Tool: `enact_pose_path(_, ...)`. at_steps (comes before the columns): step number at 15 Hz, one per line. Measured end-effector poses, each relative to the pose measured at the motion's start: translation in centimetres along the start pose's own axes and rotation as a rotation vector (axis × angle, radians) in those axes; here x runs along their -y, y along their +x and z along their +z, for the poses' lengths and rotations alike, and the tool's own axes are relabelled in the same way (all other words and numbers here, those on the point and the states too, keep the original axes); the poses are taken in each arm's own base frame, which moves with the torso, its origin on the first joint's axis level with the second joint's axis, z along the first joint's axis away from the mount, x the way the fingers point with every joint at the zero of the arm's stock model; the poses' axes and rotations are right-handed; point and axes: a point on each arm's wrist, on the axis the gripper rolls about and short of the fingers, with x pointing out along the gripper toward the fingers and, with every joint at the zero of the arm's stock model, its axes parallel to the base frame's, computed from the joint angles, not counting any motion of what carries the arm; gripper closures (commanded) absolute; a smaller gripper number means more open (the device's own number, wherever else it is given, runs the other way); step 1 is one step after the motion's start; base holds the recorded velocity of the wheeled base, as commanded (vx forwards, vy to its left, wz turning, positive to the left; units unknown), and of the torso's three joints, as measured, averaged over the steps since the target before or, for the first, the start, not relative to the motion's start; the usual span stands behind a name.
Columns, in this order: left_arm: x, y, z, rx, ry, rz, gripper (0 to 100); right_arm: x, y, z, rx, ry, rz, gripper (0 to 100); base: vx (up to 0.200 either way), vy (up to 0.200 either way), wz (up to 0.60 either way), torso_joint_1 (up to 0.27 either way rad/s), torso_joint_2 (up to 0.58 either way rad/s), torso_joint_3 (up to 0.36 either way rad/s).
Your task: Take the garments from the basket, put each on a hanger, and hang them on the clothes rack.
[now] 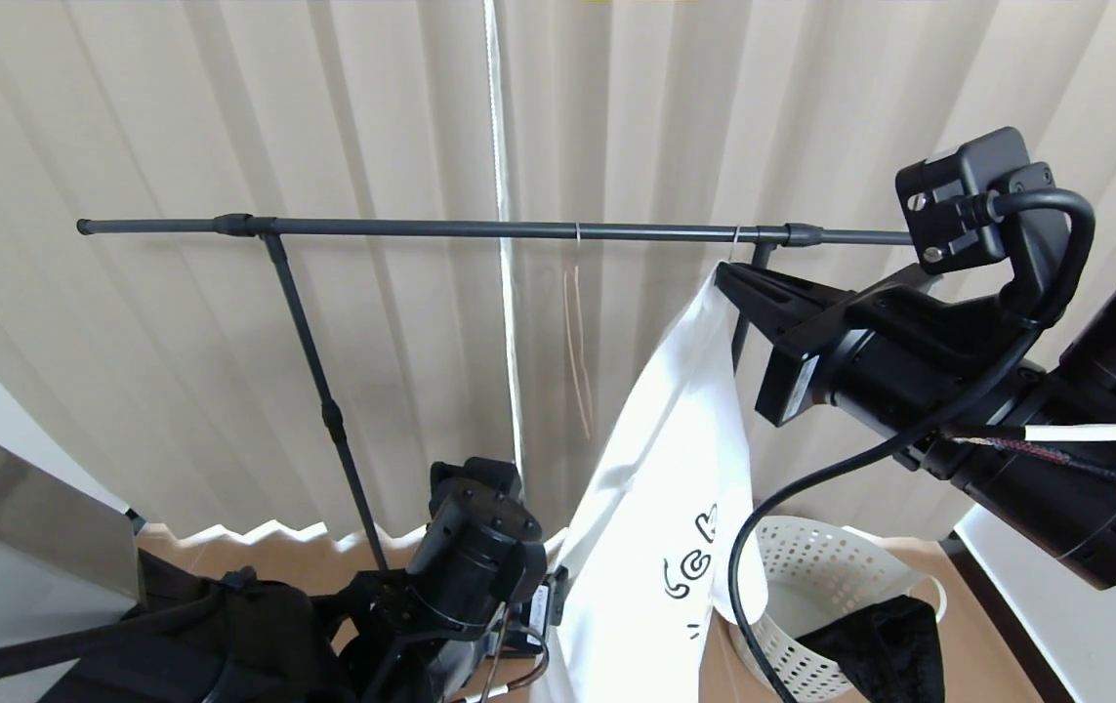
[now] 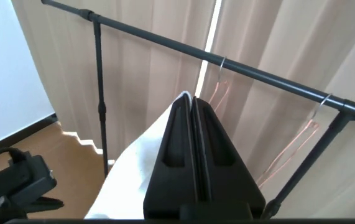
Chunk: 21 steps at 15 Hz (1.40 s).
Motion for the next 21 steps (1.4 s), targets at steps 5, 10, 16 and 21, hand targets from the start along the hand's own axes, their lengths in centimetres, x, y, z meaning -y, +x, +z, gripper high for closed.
enact_pose_path(5, -0.2, -1.3, 1.4, 0.066, -0.007, 0.016, 100, 1.3, 0.0, 0.2, 0.007, -0.048, -0.049, 100, 0.000, 0.000, 0.00, 0.000, 0.00, 0.000)
enact_pose_path(10, -1.1, -4.1, 5.8, 0.212, 0.030, 0.007, 100, 2.3, -0.2, -0.9, -0.108, -0.151, -0.159, 100, 0.000, 0.000, 0.00, 0.000, 0.00, 0.000)
enact_pose_path(16, -1.4, -7.3, 13.5, 0.366, -0.017, 0.011, 100, 2.5, -0.9, -1.8, -0.326, -0.217, -0.231, 100, 0.000, 0.000, 0.00, 0.000, 0.00, 0.000)
enact_pose_path(21, -1.8, -7.9, 15.4, 0.426, -0.025, 0.023, 100, 2.6, -0.5, -0.9, -0.306, -0.188, -0.249, 100, 0.000, 0.000, 0.00, 0.000, 0.00, 0.000)
